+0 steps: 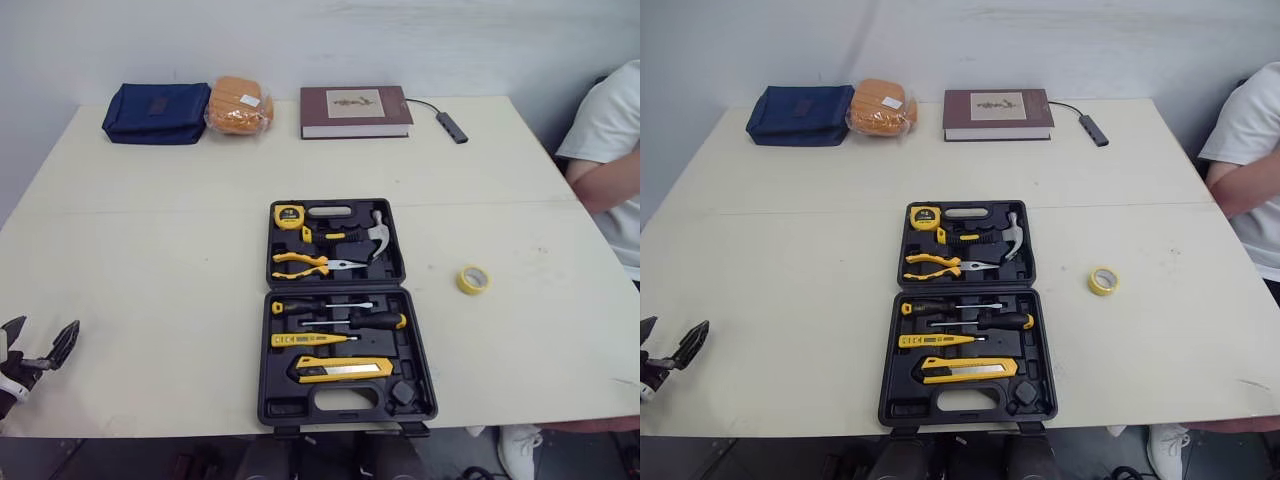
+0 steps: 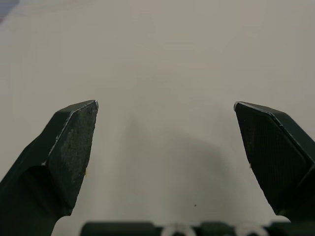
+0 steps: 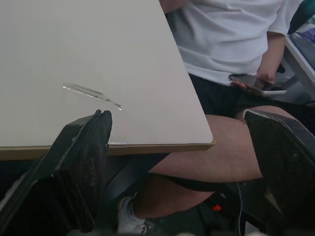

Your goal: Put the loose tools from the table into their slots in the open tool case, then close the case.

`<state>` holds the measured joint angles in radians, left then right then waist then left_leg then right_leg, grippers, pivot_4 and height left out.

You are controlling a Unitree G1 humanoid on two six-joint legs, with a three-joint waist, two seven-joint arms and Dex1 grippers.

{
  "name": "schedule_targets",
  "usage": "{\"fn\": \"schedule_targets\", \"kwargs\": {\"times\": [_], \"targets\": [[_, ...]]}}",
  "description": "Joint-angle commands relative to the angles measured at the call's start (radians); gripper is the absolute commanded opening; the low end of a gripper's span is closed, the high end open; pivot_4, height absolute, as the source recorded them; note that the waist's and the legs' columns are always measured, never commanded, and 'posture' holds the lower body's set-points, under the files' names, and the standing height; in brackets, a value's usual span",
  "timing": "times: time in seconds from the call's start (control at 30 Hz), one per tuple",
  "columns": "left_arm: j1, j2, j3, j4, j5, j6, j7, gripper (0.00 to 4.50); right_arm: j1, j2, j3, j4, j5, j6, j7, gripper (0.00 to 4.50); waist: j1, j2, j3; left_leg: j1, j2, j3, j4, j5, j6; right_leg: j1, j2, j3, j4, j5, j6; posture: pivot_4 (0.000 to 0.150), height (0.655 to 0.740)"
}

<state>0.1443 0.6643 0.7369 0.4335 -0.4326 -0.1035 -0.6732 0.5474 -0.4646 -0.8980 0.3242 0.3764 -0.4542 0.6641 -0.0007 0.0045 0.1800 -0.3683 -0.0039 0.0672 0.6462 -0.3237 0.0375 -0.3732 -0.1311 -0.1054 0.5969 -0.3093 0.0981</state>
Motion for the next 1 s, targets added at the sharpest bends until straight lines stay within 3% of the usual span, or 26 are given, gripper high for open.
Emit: {"fn": "schedule_targets", "kwargs": {"times": [0.03, 0.3, 0.5, 0.6, 0.77, 1.0], "targets": [[-0.025, -0.004, -0.005, -0.078, -0.035, 0.007, 0.002, 4.47, -0.035, -0.026, 0.022, -0.070, 0.022, 0.014, -0.031, 4.50, -0.001, 0.000, 0.000, 0.000, 0.000, 0.000, 0.000, 0.000, 0.000, 0.000, 0.000, 0.001, 0.000, 0.000, 0.000, 0.150, 0.7400], [-0.140, -0.030, -0.144, -0.279, -0.063, 0.105, -0.017, 4.47, -0.171, -0.137, 0.101, -0.234, 0.014, 0.222, -0.107, 4.50, 0.000, 0.002, 0.000, -0.002, 0.000, 0.001, -0.001, 0.005, -0.007, -0.003, 0.000, 0.000, 0.002, 0.000, -0.001, 0.150, 0.7400], [-0.205, -0.031, -0.227, -0.395, -0.082, 0.182, -0.027, 4.47, -0.212, -0.221, 0.158, -0.356, 0.034, 0.328, -0.042, 4.50, 0.001, 0.002, 0.001, -0.003, 0.000, 0.001, 0.001, 0.005, -0.006, -0.002, 0.001, -0.002, 0.003, 0.000, -0.001, 0.150, 0.7400], [-0.257, -0.006, -0.305, -0.483, -0.094, 0.230, -0.080, 4.47, -0.270, -0.350, 0.206, -0.434, -0.029, 0.533, -0.081, 4.50, 0.002, 0.004, 0.002, -0.002, -0.001, 0.002, 0.003, 0.006, -0.005, -0.002, 0.001, -0.001, 0.005, 0.000, 0.000, 0.150, 0.7400], [-0.328, 0.035, -0.423, -0.579, -0.110, 0.281, -0.199, 4.47, -0.317, -0.551, 0.295, -0.532, 0.129, 0.760, 0.190, 4.50, 0.002, 0.003, 0.003, -0.002, 0.000, 0.002, 0.002, 0.008, -0.005, -0.002, 0.001, -0.001, 0.005, 0.000, 0.001, 0.150, 0.7400], [-0.382, 0.059, -0.527, -0.699, -0.237, 0.458, -0.324, 4.47, -0.508, -0.743, 0.465, -0.464, 0.159, 0.908, 0.403, 4.50, 0.002, 0.002, 0.008, -0.004, -0.001, 0.002, 0.005, 0.011, 0.001, -0.002, 0.002, -0.002, 0.004, 0.001, 0.002, 0.150, 0.7400]]}}
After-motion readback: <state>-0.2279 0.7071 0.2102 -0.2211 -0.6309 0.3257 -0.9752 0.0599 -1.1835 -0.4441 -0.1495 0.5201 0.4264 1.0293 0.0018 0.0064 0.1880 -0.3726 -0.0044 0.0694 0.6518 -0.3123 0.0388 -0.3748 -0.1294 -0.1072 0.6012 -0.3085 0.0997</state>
